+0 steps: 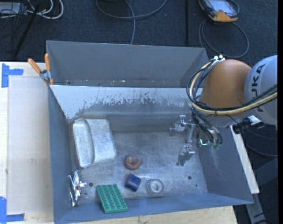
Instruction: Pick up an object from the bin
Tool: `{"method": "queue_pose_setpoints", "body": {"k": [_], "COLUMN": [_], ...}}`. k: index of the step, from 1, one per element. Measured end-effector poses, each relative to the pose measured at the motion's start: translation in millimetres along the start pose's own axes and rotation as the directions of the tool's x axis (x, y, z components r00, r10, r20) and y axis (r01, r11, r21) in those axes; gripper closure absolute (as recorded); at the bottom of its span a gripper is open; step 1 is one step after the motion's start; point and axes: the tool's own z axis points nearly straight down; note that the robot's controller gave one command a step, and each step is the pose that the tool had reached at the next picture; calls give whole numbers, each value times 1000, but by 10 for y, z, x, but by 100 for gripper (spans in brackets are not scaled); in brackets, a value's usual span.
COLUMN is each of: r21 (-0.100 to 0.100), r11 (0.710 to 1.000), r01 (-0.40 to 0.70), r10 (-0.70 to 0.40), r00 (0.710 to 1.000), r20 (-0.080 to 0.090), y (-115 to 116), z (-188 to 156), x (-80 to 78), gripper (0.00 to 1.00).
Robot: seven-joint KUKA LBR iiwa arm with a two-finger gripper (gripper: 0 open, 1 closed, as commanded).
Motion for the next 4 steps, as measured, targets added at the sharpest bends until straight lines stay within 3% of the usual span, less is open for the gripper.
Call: {"method": "queue_pose_setpoints", "body": {"k": [1, 2, 3, 4], "r21": [3, -1, 3, 4], "r11": [969, 974, 965, 978], "r01": [248, 227, 264, 208], "r10": [-248, -227, -264, -208], "r00": [969, 974, 965, 978], "r20": [7, 6, 5, 13], "y": [880, 1404, 1167, 1319], "z": [809, 521, 486, 822], "x": [-555, -73, 44, 69], "gripper": [0, 0, 0, 0]}}
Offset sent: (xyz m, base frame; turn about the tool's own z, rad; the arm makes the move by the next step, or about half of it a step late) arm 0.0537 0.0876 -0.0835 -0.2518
